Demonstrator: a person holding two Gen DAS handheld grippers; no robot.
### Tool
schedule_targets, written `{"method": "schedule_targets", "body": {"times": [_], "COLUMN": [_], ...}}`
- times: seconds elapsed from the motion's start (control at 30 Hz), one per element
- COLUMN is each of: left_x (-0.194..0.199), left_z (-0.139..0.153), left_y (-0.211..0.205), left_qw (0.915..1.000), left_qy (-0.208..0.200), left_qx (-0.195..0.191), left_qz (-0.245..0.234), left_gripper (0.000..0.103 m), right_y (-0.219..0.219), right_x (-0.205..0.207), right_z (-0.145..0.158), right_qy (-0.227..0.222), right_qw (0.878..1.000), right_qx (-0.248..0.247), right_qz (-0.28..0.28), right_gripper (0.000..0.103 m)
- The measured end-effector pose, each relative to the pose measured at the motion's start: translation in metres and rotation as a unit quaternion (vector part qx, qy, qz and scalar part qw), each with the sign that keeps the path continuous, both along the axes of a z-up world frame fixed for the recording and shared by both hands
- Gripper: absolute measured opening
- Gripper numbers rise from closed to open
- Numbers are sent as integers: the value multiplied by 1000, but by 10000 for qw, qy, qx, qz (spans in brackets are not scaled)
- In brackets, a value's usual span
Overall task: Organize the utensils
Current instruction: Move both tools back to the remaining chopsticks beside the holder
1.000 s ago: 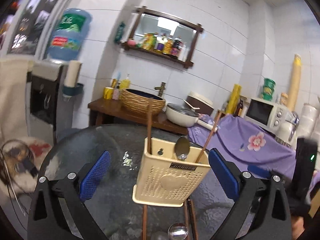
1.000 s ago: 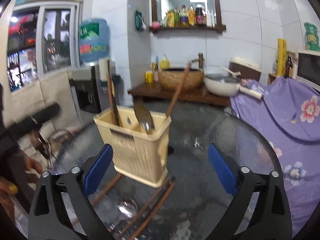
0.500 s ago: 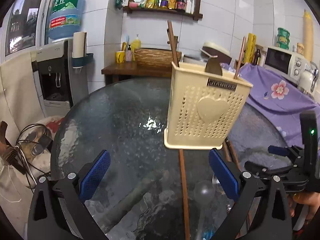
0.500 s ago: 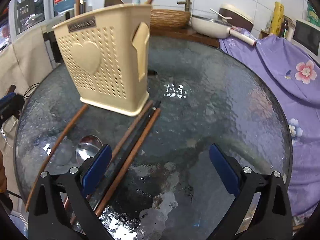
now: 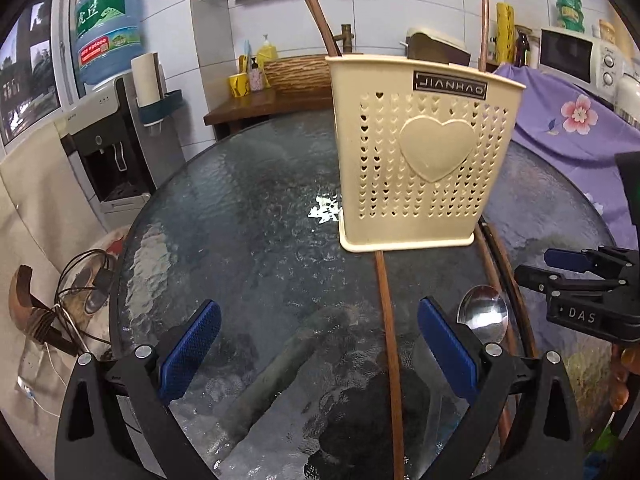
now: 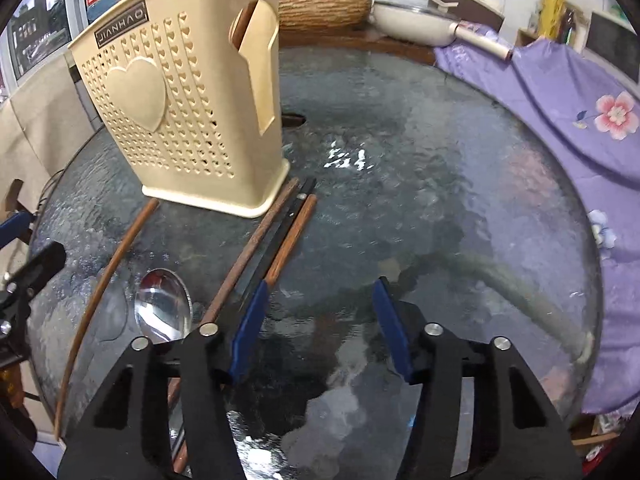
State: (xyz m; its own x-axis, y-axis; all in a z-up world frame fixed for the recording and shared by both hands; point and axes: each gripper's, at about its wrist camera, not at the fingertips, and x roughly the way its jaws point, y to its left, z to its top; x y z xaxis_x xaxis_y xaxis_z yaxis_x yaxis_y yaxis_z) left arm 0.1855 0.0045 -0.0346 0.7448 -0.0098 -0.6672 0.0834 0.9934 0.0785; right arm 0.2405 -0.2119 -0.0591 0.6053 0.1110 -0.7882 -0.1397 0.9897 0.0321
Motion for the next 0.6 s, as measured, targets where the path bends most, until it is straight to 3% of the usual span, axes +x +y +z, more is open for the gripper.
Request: {"method": "schedule_targets", "body": {"times": [0.23, 0.4, 0.5, 0.6], "left_x": [6, 14, 22, 27], "left_z": [-2, -1, -4, -11], "left_y": [-9, -11, -11, -5], "left_qw": [9998, 9999, 9997, 9987], "left_qy": [151, 129, 227, 472], "left_qx": [15, -39, 44, -185], "left_qz": [-157, -109, -97, -108], "left_gripper": [96, 96, 87, 84], "right_y": [-7, 2, 2, -2], "right_x": [14, 18, 18, 18], "right_z": [4, 3, 4, 5], "right_qy": [62, 90, 111, 149], "right_qw": [9991, 9998, 9998, 9997], "right_qx": [393, 198, 165, 162], "right_qz": [-114, -21, 58, 72], "right_gripper": [49, 39, 34, 30]}}
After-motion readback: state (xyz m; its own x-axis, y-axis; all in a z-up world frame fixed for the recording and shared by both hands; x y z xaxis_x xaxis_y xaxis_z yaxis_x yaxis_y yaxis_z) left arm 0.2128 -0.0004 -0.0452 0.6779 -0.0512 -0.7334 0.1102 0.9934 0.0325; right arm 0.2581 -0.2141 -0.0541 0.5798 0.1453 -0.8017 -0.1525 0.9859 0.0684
